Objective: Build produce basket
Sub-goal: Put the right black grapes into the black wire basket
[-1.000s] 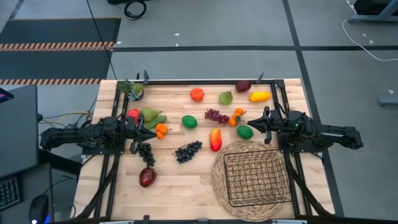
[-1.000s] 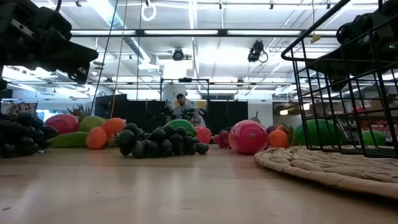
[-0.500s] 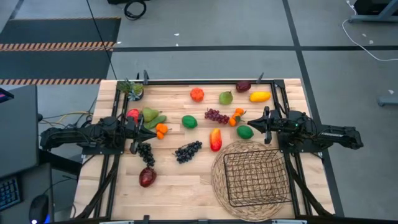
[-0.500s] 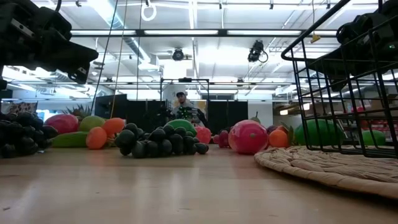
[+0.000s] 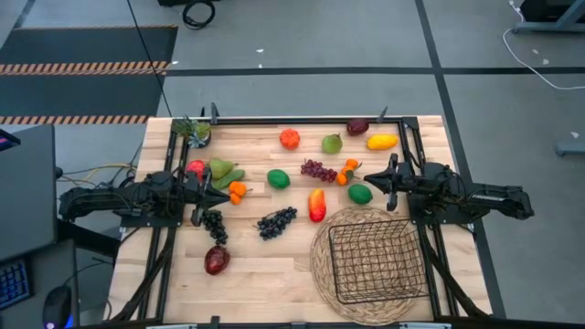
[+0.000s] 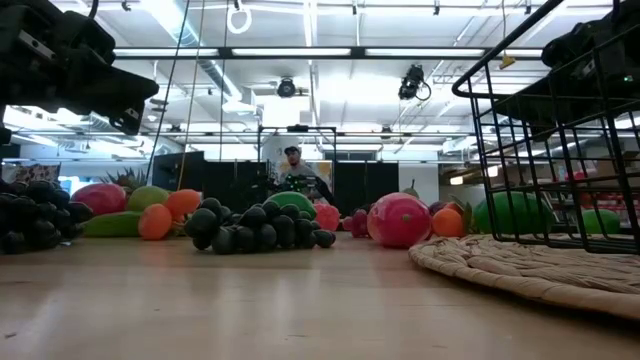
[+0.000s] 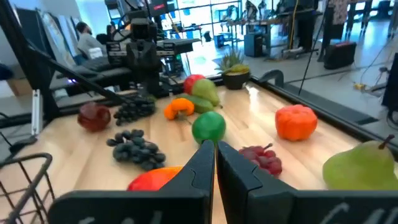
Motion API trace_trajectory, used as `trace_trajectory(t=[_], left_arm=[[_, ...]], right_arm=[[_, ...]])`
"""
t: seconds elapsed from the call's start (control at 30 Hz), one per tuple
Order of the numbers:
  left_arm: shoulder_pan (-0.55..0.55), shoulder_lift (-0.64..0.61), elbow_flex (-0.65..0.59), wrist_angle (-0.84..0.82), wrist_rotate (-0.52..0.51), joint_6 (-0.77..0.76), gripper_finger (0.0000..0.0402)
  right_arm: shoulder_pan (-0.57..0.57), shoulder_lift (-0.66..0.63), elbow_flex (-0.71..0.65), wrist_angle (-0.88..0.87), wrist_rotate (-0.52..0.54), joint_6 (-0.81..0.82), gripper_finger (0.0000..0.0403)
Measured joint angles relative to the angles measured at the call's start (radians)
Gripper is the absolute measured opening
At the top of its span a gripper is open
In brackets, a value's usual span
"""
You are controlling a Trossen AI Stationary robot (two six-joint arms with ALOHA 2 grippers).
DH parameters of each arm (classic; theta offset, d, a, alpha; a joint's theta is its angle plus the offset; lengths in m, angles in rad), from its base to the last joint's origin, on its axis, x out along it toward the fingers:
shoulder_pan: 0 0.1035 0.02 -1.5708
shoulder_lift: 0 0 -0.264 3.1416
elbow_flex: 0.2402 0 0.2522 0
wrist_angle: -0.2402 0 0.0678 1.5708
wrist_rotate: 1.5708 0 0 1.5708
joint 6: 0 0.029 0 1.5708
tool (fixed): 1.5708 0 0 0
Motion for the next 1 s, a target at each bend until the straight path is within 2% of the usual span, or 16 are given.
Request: trace_trajectory(t=[0.3,0.4,0.53,0.6,0.77,1.0], left_arm=[[0.0,0.0,0.0,0.008,-0.002,0.0,0.0029],[0.001,0.0,0.0,0.066,-0.009,0.001,0.0034],[0.001,0.0,0.001,0.189,-0.064,0.0,0.0044],[0.001,0.001,0.02,0.176,-0.112,0.001,0.0054],[0.001,0.067,0.119,0.064,-0.187,0.0,0.0109],[0.001,0.297,0.278,-0.103,-0.213,-0.005,0.022]], right_arm=[[0.0,0.0,0.0,0.0,-0.001,0.041,0.0023],[0.0,0.0,0.0,0.001,-0.001,0.044,0.0023],[0.0,0.0,0.0,0.009,-0.001,0.044,0.0023],[0.0,0.0,0.0,0.021,-0.001,0.044,0.0023],[0.0,0.0,0.0,0.09,0.018,0.044,0.0023],[0.0,0.0,0.0,0.142,0.017,0.107,0.0023]])
